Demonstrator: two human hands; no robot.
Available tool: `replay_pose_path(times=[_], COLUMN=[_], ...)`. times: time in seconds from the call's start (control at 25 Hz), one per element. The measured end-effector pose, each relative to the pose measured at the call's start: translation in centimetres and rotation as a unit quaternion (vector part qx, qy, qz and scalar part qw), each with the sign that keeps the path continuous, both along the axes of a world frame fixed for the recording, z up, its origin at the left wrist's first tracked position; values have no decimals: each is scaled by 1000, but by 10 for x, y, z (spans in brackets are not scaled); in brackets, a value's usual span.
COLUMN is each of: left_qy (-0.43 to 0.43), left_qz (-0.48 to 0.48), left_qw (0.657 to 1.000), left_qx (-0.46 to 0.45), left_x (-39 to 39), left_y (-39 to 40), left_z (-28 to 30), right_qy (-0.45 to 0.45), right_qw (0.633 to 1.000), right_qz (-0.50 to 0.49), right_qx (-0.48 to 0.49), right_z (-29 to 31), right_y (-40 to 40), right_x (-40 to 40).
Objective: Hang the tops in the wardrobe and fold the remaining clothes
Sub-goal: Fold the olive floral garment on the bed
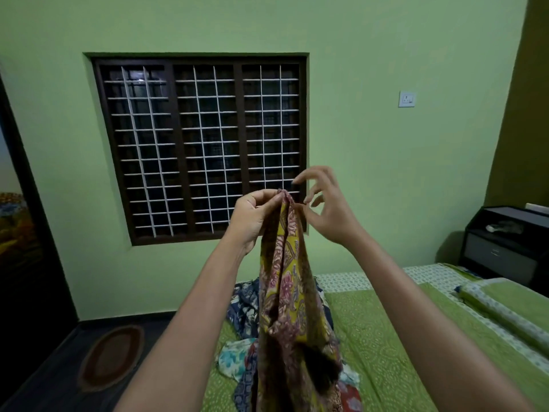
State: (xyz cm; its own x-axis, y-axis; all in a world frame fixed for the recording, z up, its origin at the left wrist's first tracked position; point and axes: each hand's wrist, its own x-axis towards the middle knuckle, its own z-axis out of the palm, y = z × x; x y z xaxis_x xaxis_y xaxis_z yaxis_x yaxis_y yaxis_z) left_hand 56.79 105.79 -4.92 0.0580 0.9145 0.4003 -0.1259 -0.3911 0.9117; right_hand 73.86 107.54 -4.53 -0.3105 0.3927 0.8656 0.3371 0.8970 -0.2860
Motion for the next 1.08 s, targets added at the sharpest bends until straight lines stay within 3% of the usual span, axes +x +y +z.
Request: replay_pose_path(times=[0.08, 0.16, 0.2, 0.28, 0.4, 0.44, 0.52, 0.64, 0.72, 0.84, 0.88, 0.92, 1.0, 1.04, 1.08], left_qy=[10, 16, 28, 94, 179, 198, 244, 287, 316, 316, 314, 340, 446, 475, 474], left_qz=[20, 34, 43, 112, 272, 289, 257, 163, 161, 237, 247, 240, 196, 187, 192], left_qw=[1000, 999, 998, 989, 945, 937, 935, 943, 935, 909, 902, 894, 865, 854, 853], left_qx=[14, 23, 27, 33, 15, 9, -4, -34, 20, 136, 161, 165, 118, 102, 103], left_x=[-6, -11, -14, -24, -47, -53, -55, -35, -17, 14, 29, 48, 93, 115, 136], left_y=[5, 11, 14, 25, 37, 40, 44, 38, 29, 6, -2, -11, -34, -47, -61], left_z=[-6, -13, -16, -22, -32, -39, -62, -80, -61, -28, -27, -32, -59, -72, -79], right_qy=[-230, -359, -386, -456, -607, -619, -553, -474, -447, -326, -299, -315, -451, -482, -477], right_qw=[951, 886, 873, 854, 771, 747, 772, 794, 812, 889, 895, 880, 779, 750, 751], right_qz=[-89, -153, -164, -157, -185, -192, -175, -194, -235, -291, -313, -334, -367, -373, -391], right_qx=[186, 249, 247, 194, -54, -146, -259, -326, -293, -135, -112, -123, -236, -254, -238], right_z=[-8, -15, -18, -27, -51, -56, -54, -26, 4, 39, 39, 32, 3, -9, -15], right_y=[0, 6, 8, 4, -5, -8, -14, -24, -38, -74, -87, -102, -124, -136, -150], right_x=[-2, -3, -3, -1, 16, 27, 54, 91, 116, 165, 185, 203, 238, 258, 277])
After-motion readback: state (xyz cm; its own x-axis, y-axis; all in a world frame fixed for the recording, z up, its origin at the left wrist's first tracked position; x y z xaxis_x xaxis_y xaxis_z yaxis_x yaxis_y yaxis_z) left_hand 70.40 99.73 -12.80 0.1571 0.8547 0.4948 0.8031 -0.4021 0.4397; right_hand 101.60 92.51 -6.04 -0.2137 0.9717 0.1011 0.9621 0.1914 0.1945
